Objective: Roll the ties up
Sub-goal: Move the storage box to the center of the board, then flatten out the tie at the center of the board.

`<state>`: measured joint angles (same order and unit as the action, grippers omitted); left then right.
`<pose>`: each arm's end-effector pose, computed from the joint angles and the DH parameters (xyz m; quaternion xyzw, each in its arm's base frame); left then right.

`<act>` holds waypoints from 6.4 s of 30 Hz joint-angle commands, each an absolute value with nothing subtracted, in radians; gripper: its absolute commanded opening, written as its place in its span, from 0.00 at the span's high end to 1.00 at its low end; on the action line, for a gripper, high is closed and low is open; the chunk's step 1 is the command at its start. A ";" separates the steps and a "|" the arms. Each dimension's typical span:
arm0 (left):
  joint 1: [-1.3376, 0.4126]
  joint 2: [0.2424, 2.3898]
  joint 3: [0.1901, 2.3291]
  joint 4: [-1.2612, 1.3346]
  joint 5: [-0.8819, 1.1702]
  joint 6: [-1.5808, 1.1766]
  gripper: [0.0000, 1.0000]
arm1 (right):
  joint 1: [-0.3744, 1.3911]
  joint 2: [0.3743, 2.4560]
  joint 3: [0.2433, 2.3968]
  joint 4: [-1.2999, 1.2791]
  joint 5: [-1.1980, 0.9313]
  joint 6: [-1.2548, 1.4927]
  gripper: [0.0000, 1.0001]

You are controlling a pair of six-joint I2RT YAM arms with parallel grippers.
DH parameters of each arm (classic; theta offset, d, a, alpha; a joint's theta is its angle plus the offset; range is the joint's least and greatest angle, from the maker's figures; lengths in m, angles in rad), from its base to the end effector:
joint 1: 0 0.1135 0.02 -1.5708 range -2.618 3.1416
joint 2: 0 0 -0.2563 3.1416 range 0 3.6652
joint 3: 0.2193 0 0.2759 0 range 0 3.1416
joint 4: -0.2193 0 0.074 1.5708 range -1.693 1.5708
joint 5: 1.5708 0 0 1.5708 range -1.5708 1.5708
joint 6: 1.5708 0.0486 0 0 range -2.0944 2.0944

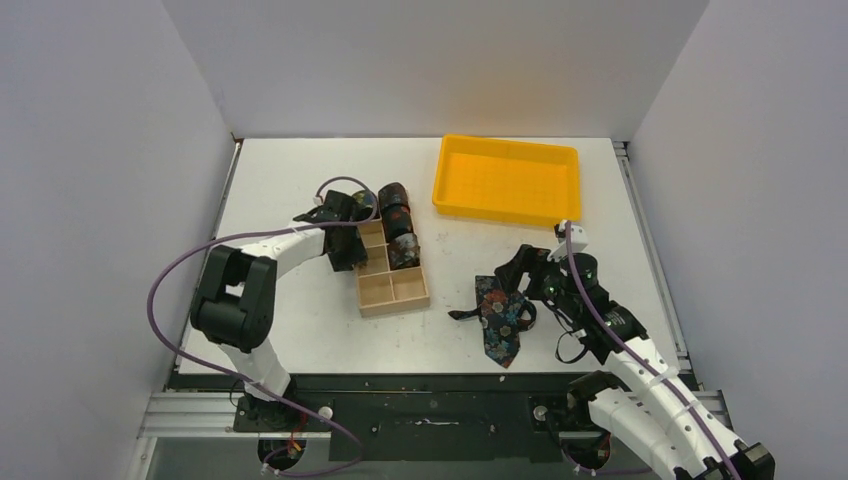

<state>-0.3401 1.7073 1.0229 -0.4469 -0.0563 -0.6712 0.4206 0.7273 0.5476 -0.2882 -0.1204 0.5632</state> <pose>0.3343 -0.1154 0.1328 -0.1668 0.9612 -0.0815 0.2039 0.1924 0.0924 0.2397 0.0291 0.8503 0.2922 0.4368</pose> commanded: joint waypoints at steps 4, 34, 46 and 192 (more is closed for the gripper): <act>-0.234 1.894 1.294 -0.442 -0.070 -0.636 0.64 | 0.428 0.732 0.509 -0.317 -0.047 0.584 0.11; -0.230 0.970 0.780 -0.182 0.076 -0.751 0.03 | 0.797 1.054 0.683 -0.096 -0.170 0.646 0.95; -0.226 0.700 0.617 -0.161 0.095 -0.752 0.04 | 0.439 0.972 0.521 0.334 -0.694 0.851 0.95; -1.523 1.907 2.673 0.578 -0.956 1.150 1.00 | 1.361 1.070 0.678 0.586 0.122 0.635 0.12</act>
